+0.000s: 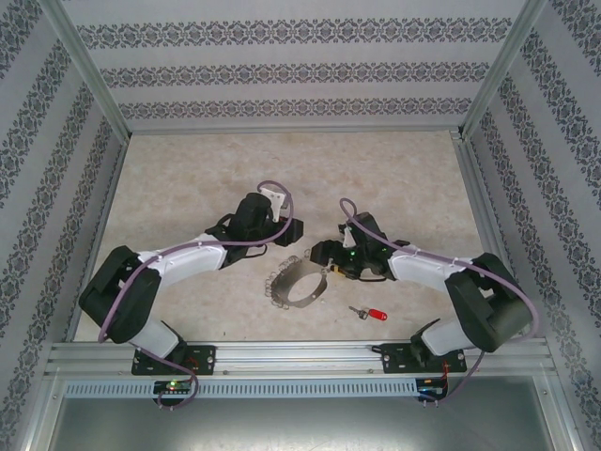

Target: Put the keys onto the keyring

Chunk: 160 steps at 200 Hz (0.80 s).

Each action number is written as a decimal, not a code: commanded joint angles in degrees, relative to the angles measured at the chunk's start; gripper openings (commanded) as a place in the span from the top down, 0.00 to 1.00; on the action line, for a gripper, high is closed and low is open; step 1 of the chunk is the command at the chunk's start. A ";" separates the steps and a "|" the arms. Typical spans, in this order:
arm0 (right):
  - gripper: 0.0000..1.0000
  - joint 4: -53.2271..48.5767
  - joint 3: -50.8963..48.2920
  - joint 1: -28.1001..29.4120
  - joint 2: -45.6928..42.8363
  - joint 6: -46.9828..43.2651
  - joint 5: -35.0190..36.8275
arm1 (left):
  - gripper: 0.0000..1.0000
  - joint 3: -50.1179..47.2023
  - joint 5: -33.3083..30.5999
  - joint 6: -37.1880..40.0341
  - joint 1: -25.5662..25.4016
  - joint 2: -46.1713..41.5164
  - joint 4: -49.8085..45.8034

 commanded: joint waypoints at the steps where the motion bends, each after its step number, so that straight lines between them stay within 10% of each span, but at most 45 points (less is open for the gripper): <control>1: 0.18 2.00 3.16 0.53 2.79 1.04 0.99 | 0.53 -1.62 -3.74 -1.34 1.25 -2.26 1.32; 70: 0.22 9.21 11.89 -2.13 12.82 4.59 -2.74 | 0.50 -3.54 -3.71 -0.87 1.82 -4.64 0.97; 160: 0.24 3.48 0.75 -0.88 -0.25 2.18 0.19 | 0.44 -3.63 4.71 -3.39 0.55 -3.92 -0.61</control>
